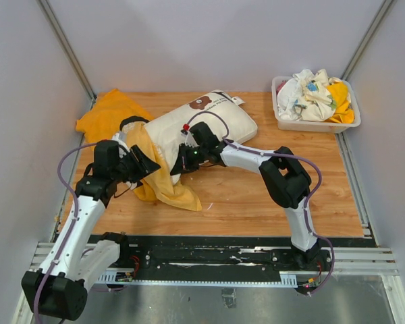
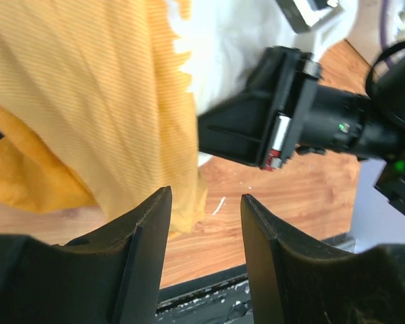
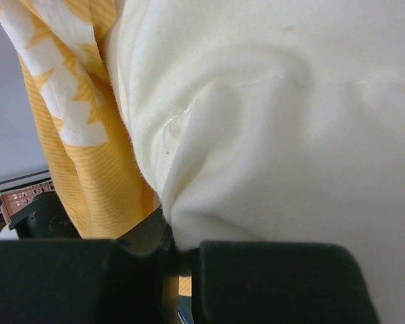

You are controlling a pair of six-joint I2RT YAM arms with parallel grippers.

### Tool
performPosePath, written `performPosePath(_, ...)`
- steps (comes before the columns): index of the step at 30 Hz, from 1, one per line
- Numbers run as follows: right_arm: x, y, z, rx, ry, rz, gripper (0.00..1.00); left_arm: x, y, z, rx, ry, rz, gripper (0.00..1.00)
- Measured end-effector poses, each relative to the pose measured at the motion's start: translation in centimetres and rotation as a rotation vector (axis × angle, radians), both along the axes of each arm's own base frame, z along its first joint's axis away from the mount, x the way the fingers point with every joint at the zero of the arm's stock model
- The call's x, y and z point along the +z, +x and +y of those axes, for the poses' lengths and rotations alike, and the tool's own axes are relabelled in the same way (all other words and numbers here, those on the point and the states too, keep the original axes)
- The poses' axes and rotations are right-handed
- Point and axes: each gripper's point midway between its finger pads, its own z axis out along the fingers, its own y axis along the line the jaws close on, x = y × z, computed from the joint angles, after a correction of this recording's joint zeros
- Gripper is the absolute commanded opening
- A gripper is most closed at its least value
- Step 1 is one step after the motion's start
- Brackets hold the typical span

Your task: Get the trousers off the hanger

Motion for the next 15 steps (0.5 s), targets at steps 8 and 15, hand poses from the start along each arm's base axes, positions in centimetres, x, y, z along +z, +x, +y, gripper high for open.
performPosePath(8, 0.1, 0.0, 0.0, 0.005, -0.001, -0.006, 0.01, -3.0, 2.1, 1.9, 0.148, 0.065, 0.13, 0.51)
performPosePath(15, 0.1, 0.0, 0.0, 0.008, -0.005, -0.008, 0.01, -5.7, 4.3, 2.9, 0.215, 0.127, 0.228, 0.53)
